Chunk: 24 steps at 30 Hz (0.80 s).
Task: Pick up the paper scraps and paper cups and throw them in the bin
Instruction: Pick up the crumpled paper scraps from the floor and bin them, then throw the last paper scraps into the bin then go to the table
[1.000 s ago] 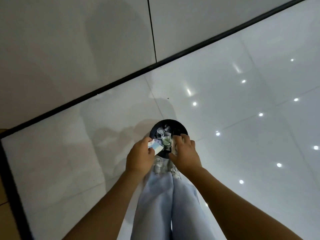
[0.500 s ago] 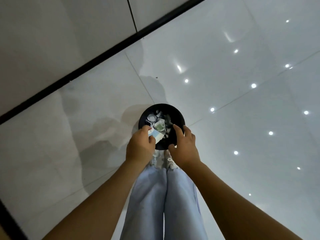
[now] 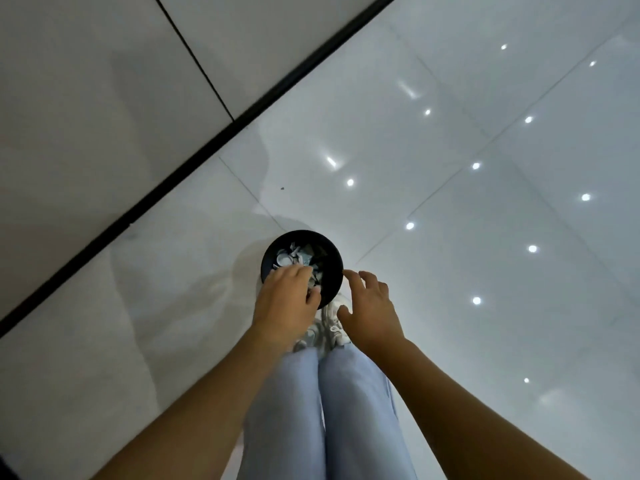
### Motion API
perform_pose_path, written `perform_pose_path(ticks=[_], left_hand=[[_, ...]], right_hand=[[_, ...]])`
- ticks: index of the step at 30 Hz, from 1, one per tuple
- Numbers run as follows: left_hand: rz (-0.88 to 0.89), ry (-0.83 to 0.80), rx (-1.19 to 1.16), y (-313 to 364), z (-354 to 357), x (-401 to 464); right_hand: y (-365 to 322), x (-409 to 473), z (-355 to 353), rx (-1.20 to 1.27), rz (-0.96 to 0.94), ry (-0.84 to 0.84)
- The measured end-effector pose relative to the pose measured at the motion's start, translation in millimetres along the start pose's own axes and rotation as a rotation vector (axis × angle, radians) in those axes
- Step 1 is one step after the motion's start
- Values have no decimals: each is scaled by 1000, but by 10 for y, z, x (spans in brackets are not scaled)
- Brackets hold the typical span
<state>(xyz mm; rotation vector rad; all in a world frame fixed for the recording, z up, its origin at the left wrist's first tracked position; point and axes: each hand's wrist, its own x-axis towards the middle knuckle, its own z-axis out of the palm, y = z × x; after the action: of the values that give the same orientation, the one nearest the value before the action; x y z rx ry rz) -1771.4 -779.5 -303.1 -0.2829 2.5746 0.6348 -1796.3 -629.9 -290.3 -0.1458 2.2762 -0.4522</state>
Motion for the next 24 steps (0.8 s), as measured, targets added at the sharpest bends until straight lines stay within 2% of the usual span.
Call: perform_pose_path(ticks=[7, 14, 19, 24], left_hand=[[222, -112, 219, 566, -679, -508], [466, -185, 366, 1357, -1251, -1202], [699, -225, 470, 2104, -1348, -1701], [941, -270, 620, 2961, -1071, -2203]], right_hand=[[-132, -945, -490, -15, 71, 107], [-73, -2084, -788, 121, 240, 340], [293, -2938, -863, 279, 413, 525], [938, -3832, -807, 421, 600, 664]])
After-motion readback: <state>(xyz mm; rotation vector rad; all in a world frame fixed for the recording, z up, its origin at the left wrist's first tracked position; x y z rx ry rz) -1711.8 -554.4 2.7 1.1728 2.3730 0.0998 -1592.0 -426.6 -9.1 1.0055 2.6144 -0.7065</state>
